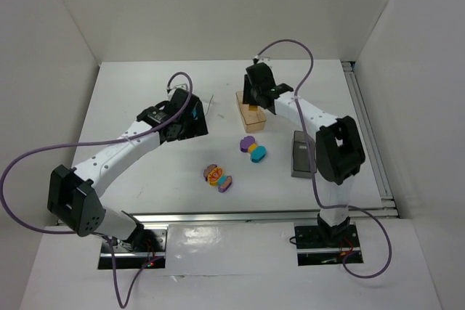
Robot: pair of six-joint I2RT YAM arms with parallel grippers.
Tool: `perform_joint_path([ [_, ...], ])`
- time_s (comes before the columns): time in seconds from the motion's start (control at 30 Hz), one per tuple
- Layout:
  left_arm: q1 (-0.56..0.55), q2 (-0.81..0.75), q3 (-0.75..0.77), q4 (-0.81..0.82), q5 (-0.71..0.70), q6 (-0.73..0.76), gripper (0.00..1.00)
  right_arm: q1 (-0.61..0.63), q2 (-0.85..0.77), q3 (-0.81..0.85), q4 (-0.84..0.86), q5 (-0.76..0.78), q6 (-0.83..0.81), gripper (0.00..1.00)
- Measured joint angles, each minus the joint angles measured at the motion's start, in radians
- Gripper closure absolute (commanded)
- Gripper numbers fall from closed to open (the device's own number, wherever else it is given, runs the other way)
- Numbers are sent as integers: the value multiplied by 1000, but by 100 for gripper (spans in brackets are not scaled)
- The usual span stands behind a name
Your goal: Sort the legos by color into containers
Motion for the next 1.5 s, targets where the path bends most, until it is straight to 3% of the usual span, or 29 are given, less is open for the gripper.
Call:
perform_joint_path([
  [0.1,2,-1,0,-4,21,-3,6,-10,111,92,-2,-13,2,20],
  [0.27,7,-16,0,-16,31,-14,6,-17,122,67,-26,-8,-2,20],
  [0.43,10,-52,0,-26,29,-16,6,-16,-158,-219,-8,-8,-3,24],
  [0.47,12,-57,0,-26,29,-16,6,-15,-228,-281,-8,-18,-5,20],
  [0.5,13,-60,0,-26,29,-16,6,-14,-286,-331,-7,-33,-7,10],
  [0.6,16,-63,-3,-22,30,-15,6,-1,-388,-435,-2,-95,-30,3],
  [0.93,16,-63,-25,6,68,-13,6,124,-280,-498,-14,-208,-170,0],
  [1.2,16,-63,-33,8,86,-8,6,148,-132,-417,-2,-140,-246,22],
  [1.5,16,-63,-33,12,90,12,6,148,-112,-413,-1,-130,-281,43],
])
